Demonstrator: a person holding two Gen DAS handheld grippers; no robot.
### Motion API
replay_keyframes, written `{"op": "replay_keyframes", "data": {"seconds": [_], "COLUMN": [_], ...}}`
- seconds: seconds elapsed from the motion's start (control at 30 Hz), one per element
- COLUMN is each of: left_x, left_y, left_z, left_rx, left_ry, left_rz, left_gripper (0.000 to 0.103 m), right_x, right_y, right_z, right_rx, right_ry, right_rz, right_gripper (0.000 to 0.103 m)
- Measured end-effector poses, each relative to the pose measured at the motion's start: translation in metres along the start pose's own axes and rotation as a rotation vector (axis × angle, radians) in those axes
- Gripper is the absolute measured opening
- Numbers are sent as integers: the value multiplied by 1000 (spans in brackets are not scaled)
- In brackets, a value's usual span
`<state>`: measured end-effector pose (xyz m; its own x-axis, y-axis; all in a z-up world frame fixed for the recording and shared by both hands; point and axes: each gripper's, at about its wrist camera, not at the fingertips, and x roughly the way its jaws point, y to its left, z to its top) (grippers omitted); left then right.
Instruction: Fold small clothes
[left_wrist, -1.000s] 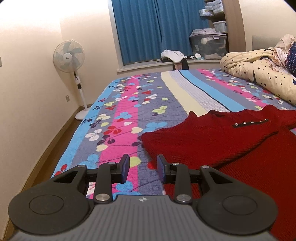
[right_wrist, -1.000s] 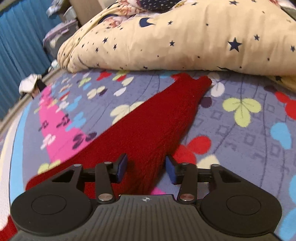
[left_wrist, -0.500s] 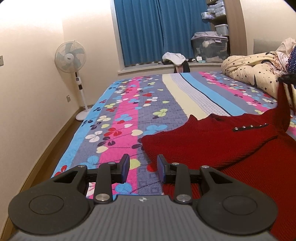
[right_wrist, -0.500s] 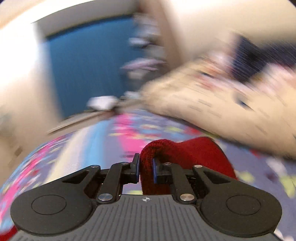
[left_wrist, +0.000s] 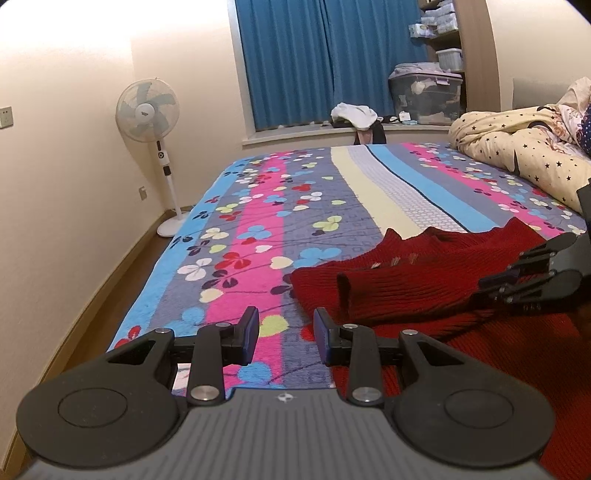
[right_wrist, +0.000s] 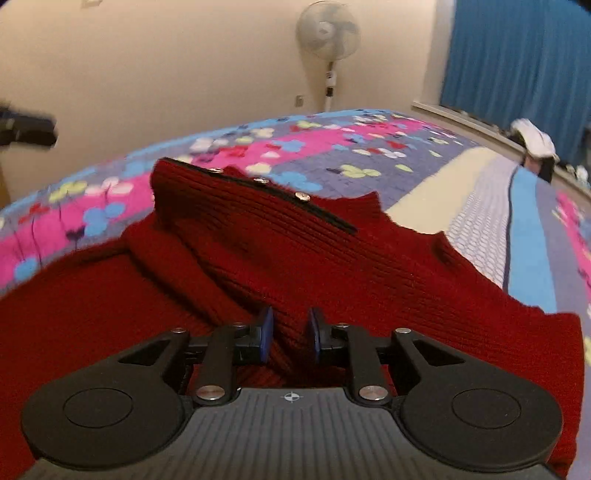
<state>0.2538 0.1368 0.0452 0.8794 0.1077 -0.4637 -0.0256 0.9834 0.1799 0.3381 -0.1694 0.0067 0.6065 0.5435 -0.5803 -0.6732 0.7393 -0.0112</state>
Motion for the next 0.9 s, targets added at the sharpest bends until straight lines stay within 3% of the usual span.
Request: {"op": "replay_keyframes", "data": {"seconds": [0.1,0.27,0.33,0.37,0.43,0.47,0.6,0.63,0.73,0.9], "left_x": [1,2,2,3,4,4,7,8,8,8], "left_y": [1,-2,-3,-3,-3,-3,-2,-3,-4,-2], "left_z": [1,-1,-2,-2,-2,-2,-1,-1,-2,-2], "left_rx": [-5,3,12,13,11,9,3,6,10,-18], "left_ry": [1,10,13,15,17,17,19,22,29,31], "left_rz": [0,6,8,10,12,13,9,10,11,0], "left_gripper": [36,36,36,36,36,36,36,36,36,36], "right_x": [-9,15,22,24,23,19,-5,-2,23,-20], "right_y": [8,36,44,46,47,48,53,54,53,1], "right_z": [-4,-10,-12,-11,-4,0,15,13,-1,19], "right_rx": [18,-78,-119,-128,-125,-121,-111,-124,-199,70], "right_ry": [-24,-2,-8,-13,-28,-54,-202,-175,27,-57], "right_rz": [10,11,-23,-35,-50,-62,-47,-26,-19,-11], "right_gripper": [37,51,50,34,14,12,12,12,15,34]}}
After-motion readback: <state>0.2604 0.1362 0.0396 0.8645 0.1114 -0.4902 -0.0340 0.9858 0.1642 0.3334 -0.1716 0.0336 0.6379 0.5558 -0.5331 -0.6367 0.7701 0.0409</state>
